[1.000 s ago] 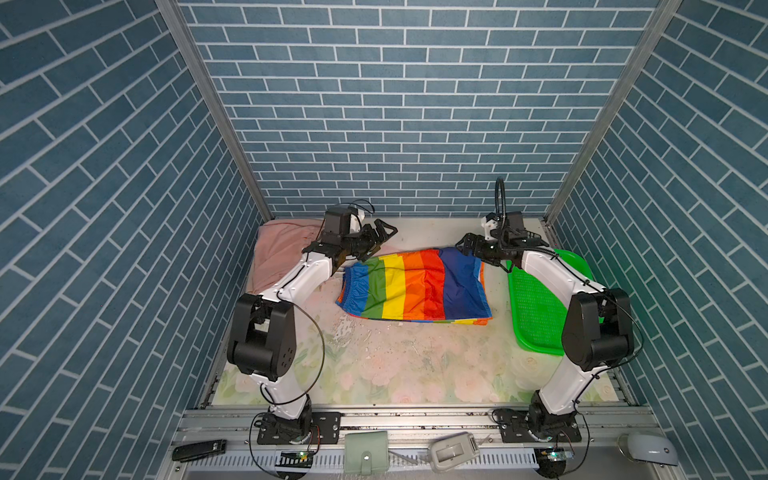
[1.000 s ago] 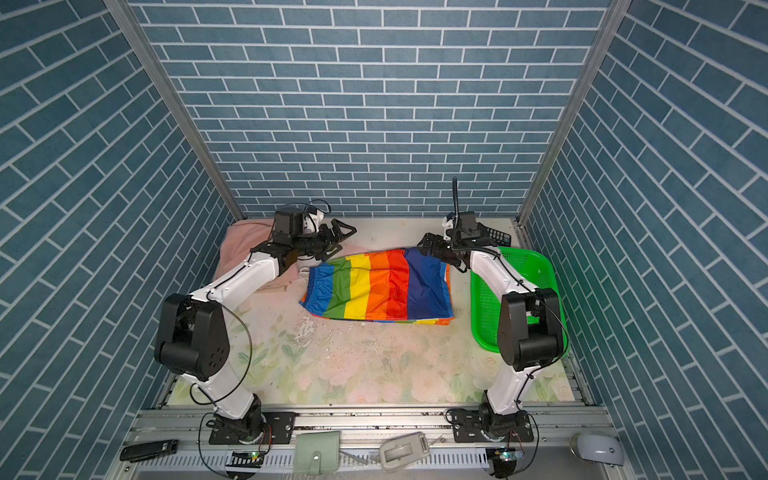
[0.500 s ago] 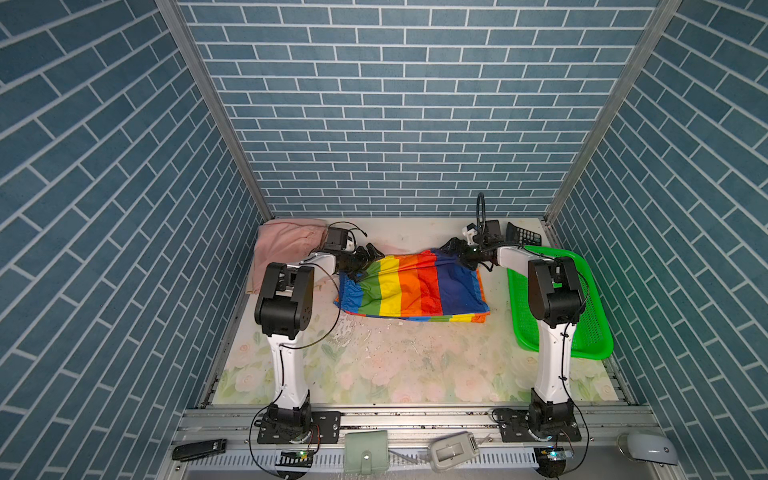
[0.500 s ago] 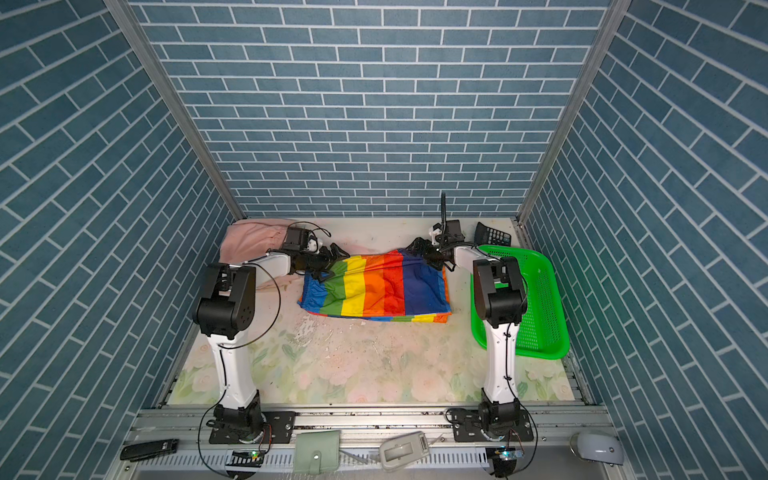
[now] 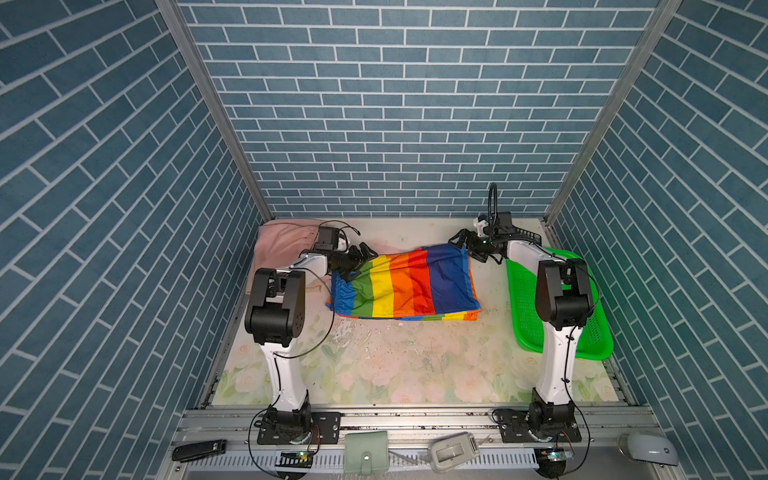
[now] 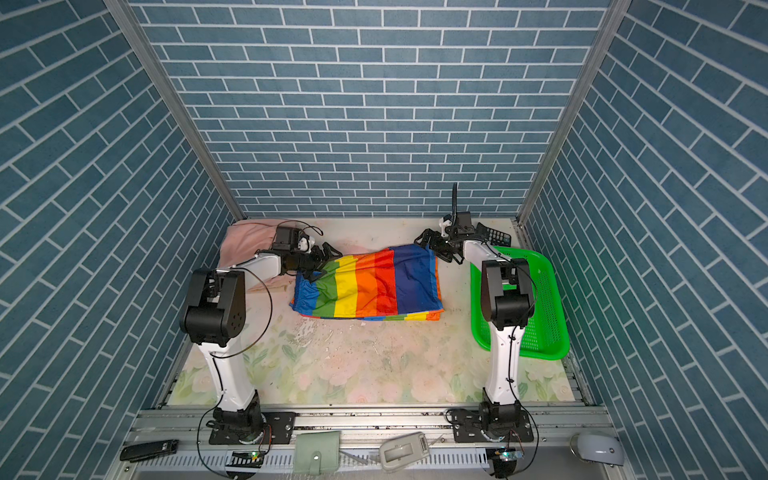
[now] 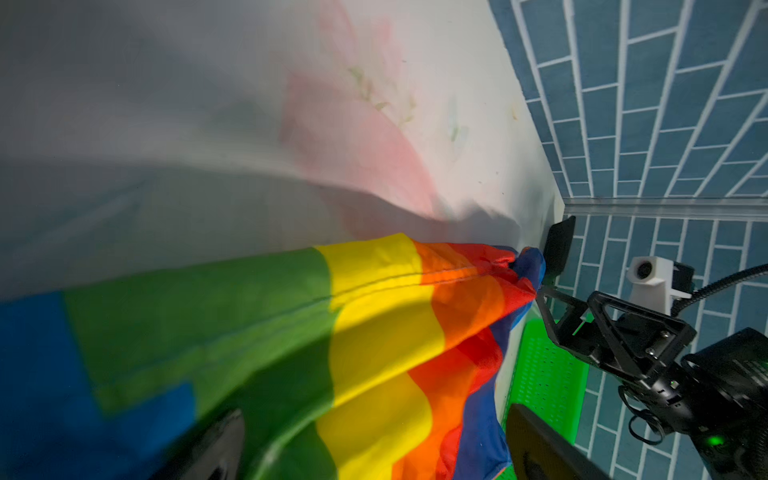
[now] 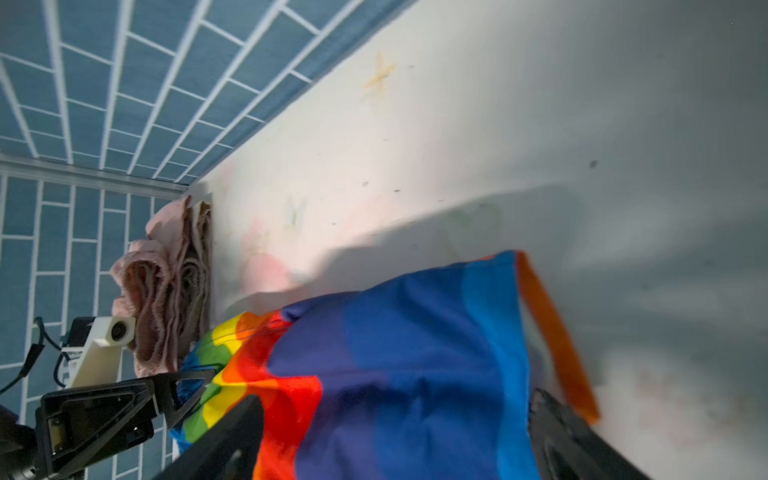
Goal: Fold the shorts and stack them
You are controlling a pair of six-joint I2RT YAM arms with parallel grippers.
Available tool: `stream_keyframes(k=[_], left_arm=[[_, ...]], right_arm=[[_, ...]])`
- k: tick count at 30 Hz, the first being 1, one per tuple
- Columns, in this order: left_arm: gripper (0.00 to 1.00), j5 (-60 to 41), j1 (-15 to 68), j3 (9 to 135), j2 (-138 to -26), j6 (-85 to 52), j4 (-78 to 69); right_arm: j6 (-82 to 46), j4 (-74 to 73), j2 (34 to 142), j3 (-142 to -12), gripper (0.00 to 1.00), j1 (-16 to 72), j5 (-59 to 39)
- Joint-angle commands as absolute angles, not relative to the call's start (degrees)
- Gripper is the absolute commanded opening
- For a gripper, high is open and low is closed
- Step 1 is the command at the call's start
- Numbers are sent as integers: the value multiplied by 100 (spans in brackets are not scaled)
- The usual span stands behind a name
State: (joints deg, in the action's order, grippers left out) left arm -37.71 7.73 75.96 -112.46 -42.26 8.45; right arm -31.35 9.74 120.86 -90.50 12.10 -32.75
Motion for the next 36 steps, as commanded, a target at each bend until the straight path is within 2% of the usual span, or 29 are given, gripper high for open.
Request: stream_keyframes(k=[1,7,11,22,28,33,36], left_arm=[[100,-3693,1081,7878,-10847,-4146,1090],[100,-3603,1164,7220,-10764,-4451,596],[100,-3480,1149,7027,-10800,-4102,844],[100,-3506,1252,6369,-10622,-3927,816],[100,-3329,1281,6848,-10155,-3413,1557],[100,-1456,1221,7460,-9711,-2134,3246],[100,-960,1078,7404,-9652,-1947,3632]], right_arm=[[-3550,71,11608,-8681,98,1879,-3363],[-4411,-1375,12263,-8598,99,2602,-3486],[-4548,-1610,13037,-9027,99,2655,-3586],[-3736,-157,14154,-10840,99,2165,-3548],[-3272,454,13092,-10510,99,2106,-3531],[-2987,863,11705,-9099,99,2101,-3341],[-2590,1357,11168,-8403,99,2101,-3058]])
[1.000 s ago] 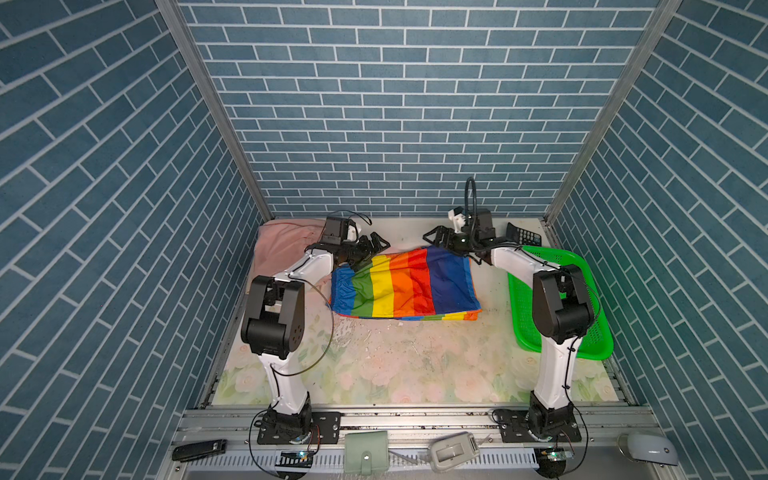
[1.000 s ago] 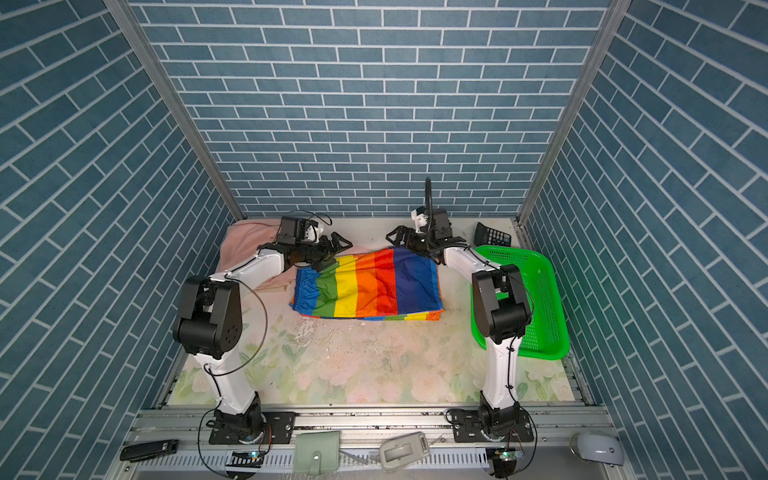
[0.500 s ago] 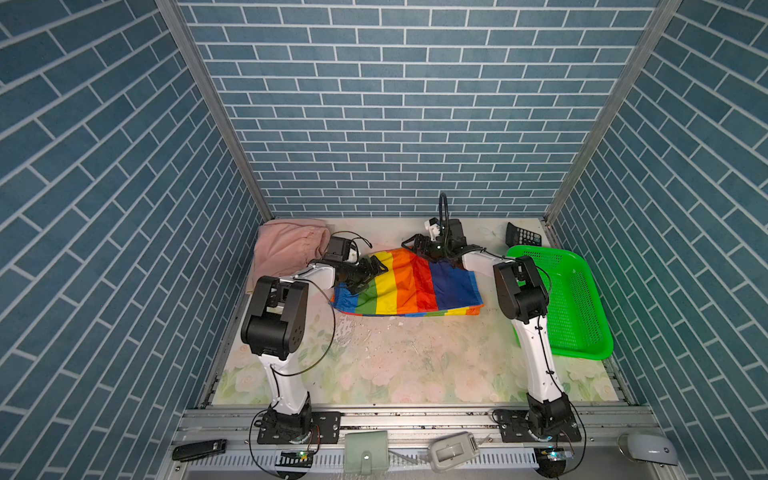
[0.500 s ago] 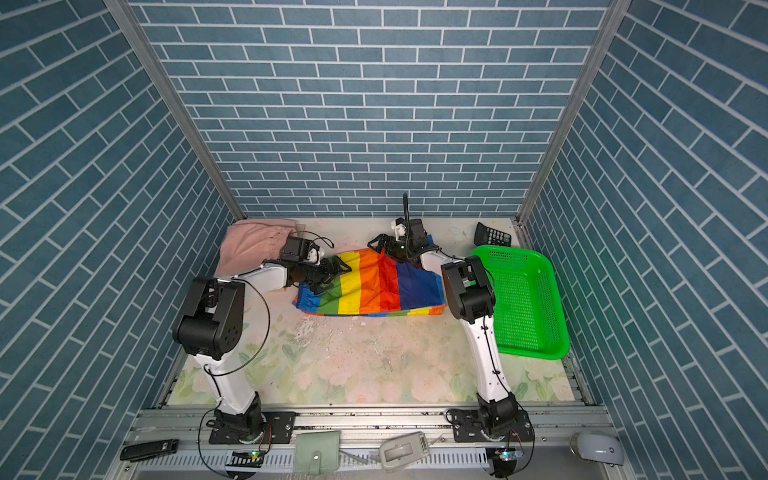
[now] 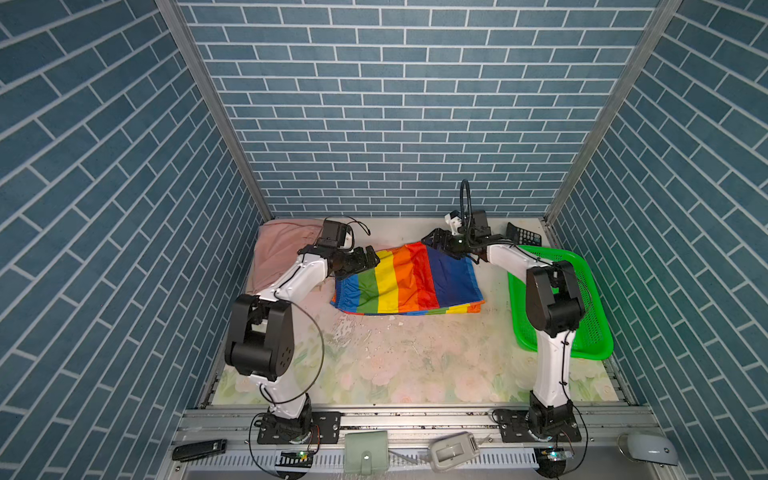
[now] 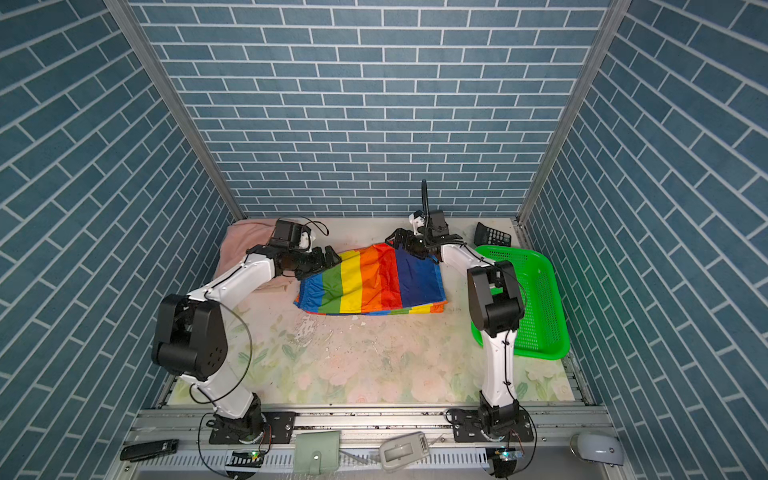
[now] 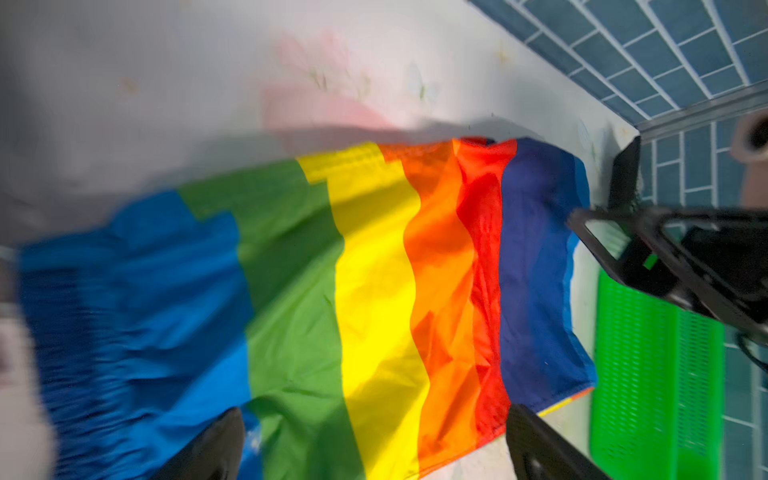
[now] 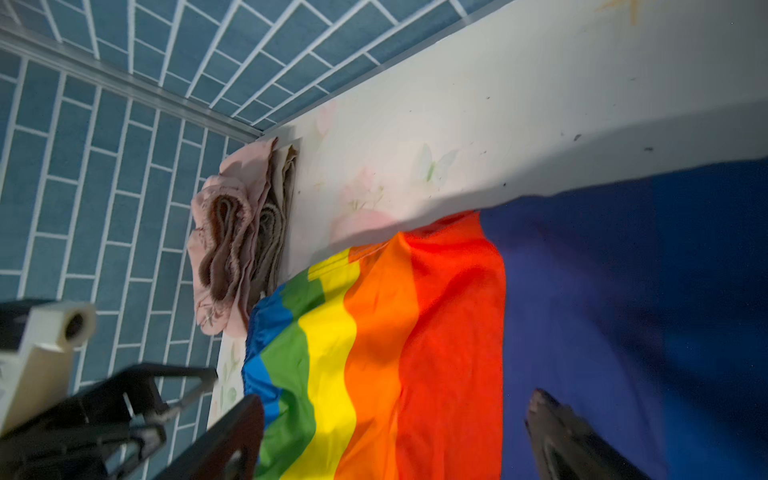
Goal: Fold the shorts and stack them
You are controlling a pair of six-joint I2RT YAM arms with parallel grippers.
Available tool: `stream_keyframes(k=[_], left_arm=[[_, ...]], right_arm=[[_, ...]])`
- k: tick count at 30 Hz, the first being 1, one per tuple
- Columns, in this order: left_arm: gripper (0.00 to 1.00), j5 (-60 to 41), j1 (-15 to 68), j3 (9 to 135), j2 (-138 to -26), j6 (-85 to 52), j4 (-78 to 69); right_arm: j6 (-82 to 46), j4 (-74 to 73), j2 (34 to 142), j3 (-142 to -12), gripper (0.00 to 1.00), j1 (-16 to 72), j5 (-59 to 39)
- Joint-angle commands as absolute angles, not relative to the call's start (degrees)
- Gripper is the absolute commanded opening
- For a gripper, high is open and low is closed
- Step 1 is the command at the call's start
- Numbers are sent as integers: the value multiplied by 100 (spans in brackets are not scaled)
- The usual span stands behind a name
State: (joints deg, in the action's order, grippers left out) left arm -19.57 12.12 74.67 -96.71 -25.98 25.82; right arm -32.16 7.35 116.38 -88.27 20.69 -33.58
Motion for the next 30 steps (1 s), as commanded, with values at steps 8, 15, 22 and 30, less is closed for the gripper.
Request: stream_keyframes(k=[8,15,22,30], left_arm=[[100,-1089,779,6609,-9535,-2061,3432],[100,-1210,773,6555,-9937,-2075,3287],[100,-1279,778,6665,-10534,-2194,3051],[87,-1121,799,6771,-10894,-2105,3051]], right_arm=[[-2128,1739,10266,-7089,99,1833,-2903],[-2157,1576,10249,-6668,99,1601,-3075],[-2232,1393,10198,-6470,99,1601,-3153],[-2283,1280,10283,-6425,99,1599,-3212]])
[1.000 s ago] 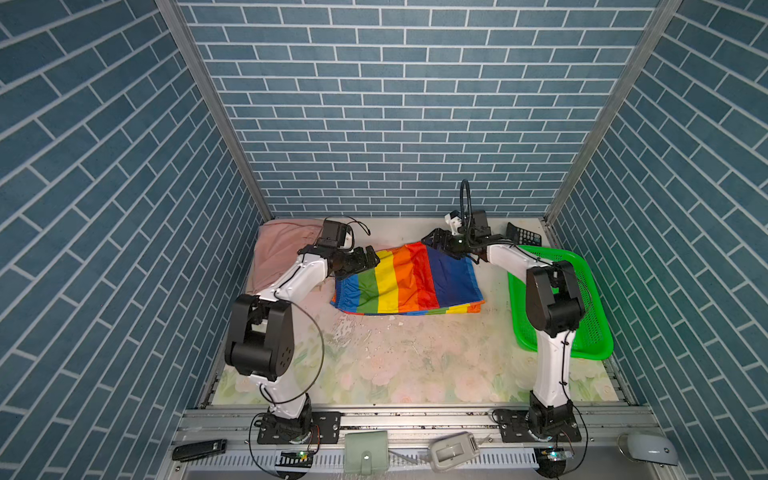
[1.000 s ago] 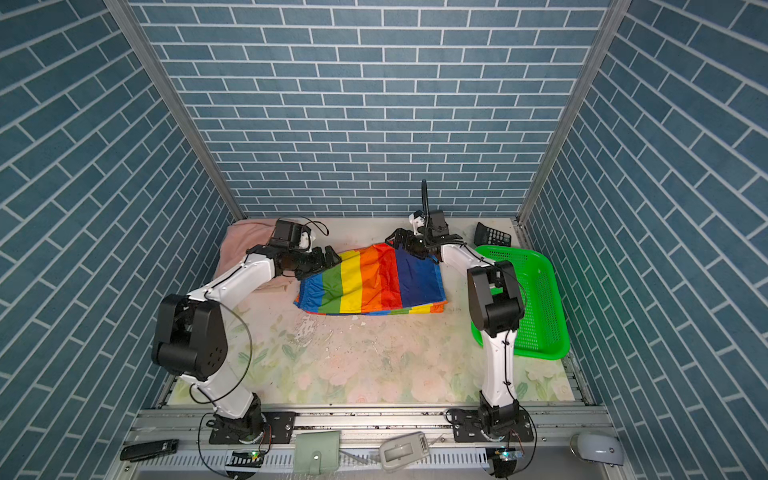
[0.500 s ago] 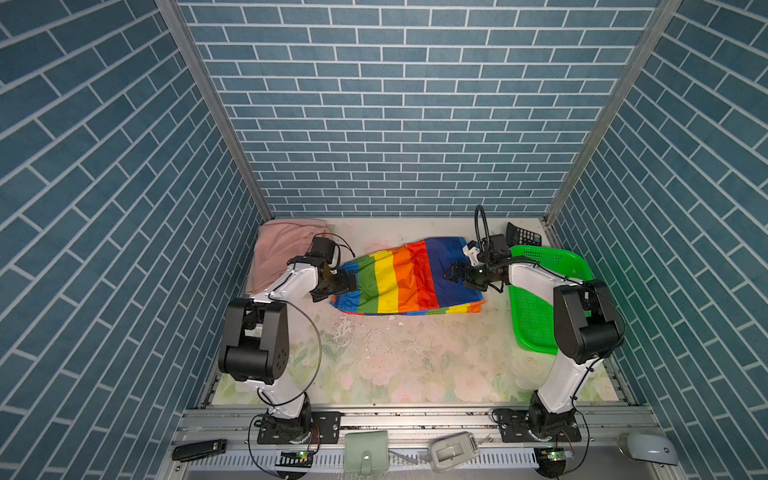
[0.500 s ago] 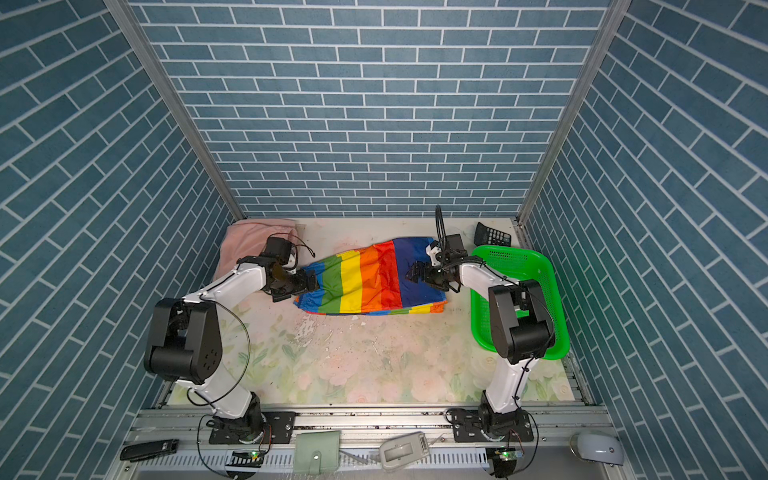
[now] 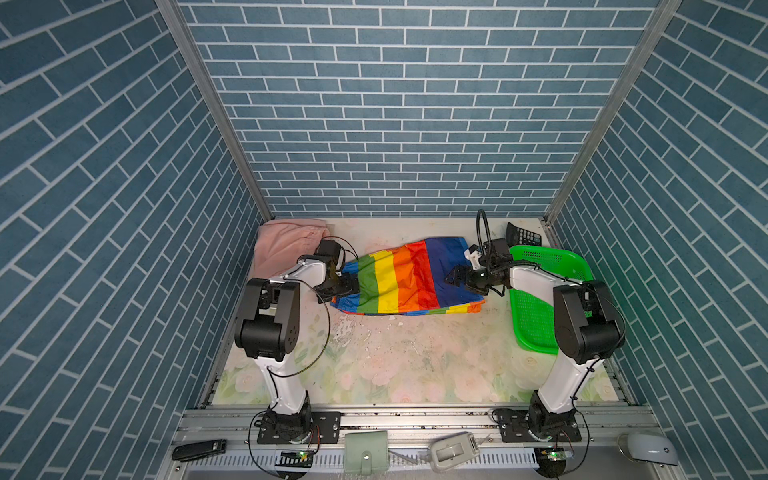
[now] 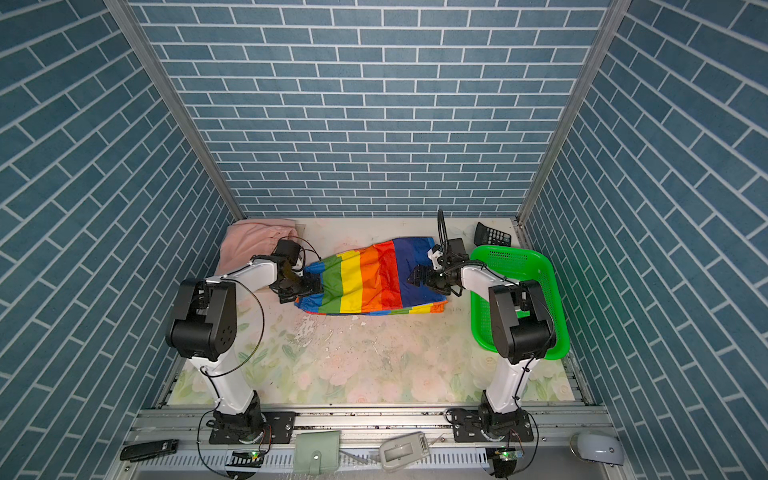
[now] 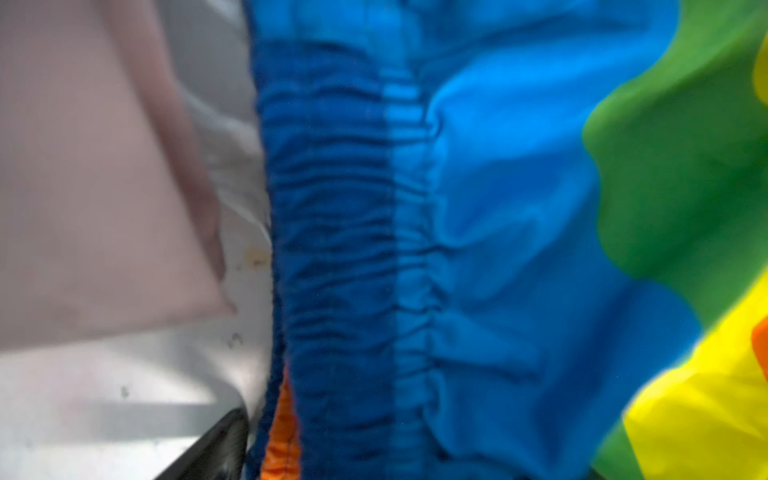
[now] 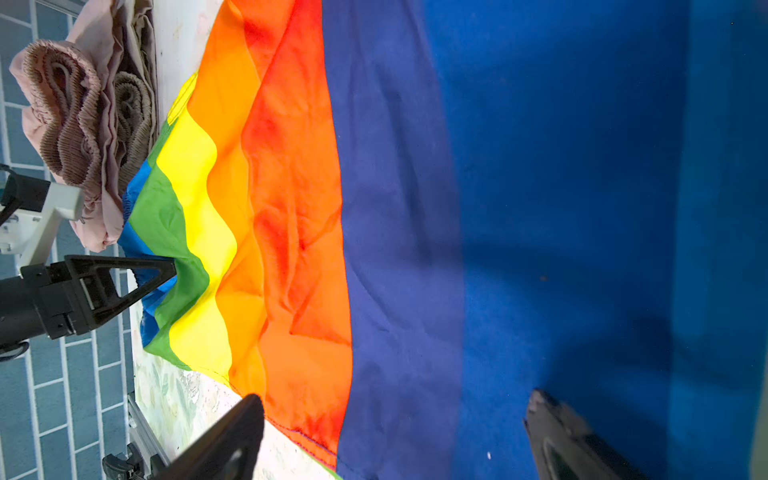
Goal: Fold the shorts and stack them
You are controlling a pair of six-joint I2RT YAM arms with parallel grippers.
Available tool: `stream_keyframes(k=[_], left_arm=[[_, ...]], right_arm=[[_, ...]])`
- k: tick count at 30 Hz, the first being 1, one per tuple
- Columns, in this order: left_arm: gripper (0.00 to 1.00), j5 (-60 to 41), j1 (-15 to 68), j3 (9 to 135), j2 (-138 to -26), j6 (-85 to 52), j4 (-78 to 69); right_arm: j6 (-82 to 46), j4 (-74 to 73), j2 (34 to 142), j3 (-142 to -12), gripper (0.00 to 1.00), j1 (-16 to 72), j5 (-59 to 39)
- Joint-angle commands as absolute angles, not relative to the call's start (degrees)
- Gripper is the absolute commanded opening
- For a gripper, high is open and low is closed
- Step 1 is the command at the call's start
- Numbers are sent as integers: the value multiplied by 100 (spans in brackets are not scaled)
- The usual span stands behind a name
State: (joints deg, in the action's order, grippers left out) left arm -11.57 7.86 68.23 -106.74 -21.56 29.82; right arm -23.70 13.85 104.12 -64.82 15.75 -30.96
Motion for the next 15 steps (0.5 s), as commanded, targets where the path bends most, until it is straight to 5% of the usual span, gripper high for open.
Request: stream_keyframes(k=[1,5,11,15], left_arm=[[82,-1122,806,6753,-10904,-2079,3042],[54,-1073,851,6738,-10960,-1955,3084],[29,-878,983,6956,-10998,-1794,3356],[21,-800,1070,7324,-10947,-1657,3783]], right_arm=[[-2289,1268,10285,-6408,99,1603,-3217],[-2346,1204,10316,-6373,99,1599,-3212],[-2392,1164,10336,-6385,99,1601,-3217],[-2441,1198,10315,-6389,98,1600,-3159]])
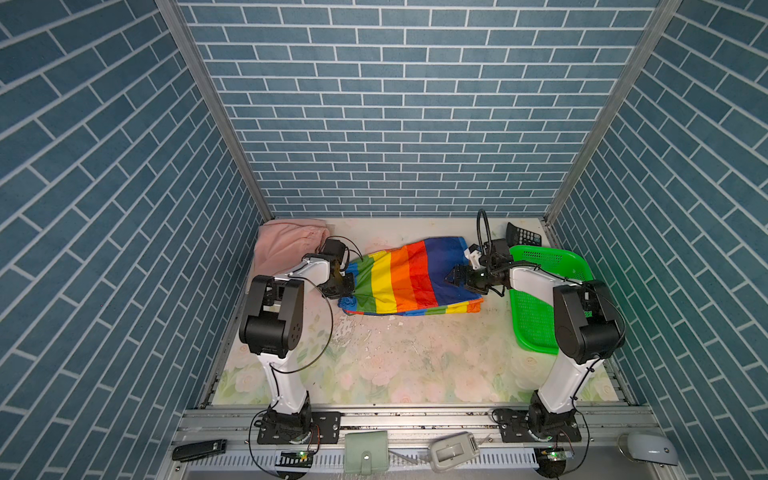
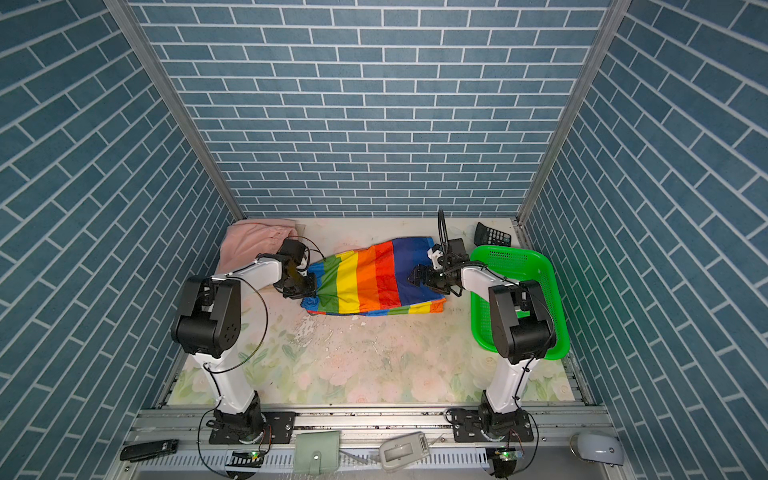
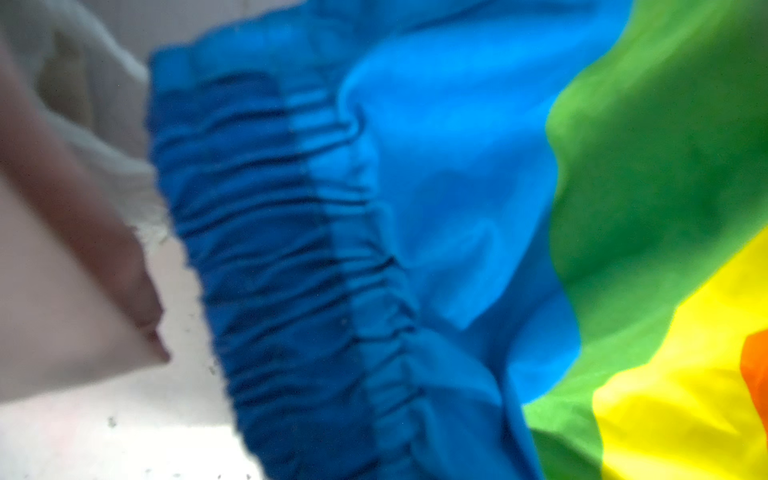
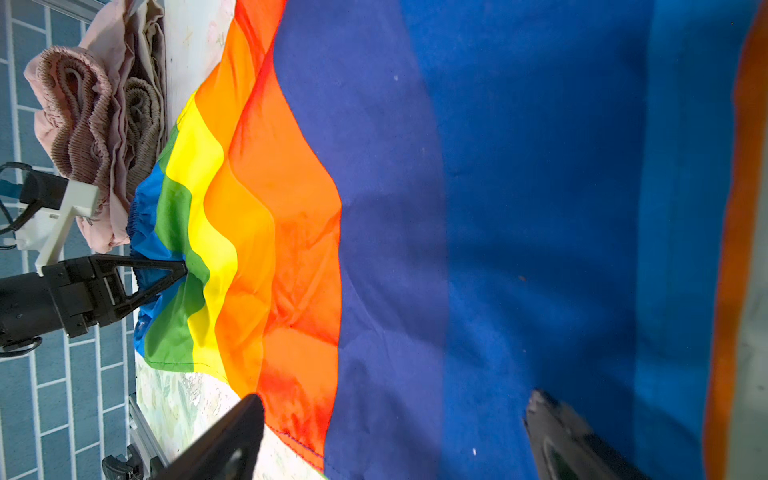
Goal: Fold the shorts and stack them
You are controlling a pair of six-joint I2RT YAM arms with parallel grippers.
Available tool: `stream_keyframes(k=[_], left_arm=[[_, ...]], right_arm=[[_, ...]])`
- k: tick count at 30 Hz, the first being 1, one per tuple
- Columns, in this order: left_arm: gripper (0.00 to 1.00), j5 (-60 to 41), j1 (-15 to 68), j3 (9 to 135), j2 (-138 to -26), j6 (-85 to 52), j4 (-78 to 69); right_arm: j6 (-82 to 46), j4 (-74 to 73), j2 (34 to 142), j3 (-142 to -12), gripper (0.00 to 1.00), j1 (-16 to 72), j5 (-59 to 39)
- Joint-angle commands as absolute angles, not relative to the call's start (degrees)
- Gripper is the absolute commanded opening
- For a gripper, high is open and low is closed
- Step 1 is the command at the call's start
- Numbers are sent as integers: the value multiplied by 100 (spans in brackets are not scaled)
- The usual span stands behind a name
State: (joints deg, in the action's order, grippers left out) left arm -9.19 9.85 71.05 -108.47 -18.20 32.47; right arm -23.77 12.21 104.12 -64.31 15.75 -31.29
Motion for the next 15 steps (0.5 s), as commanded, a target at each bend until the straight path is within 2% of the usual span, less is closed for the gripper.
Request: stream_keyframes(k=[1,8,15], left_arm=[[20,-791,1093,7431,-10935,-1629,3877],[13,-262,1507,8217,-10701,-1306,4643],[12,-194,1663,8550,-10657,-1078,4923]], right_arm=[[-2464,1231,10290,-6402,99,1599,-3102],[-3041,783,10167,-6646,99,2166,-3227],[-4226,-465,11151,-7431,99,2805,-3523]])
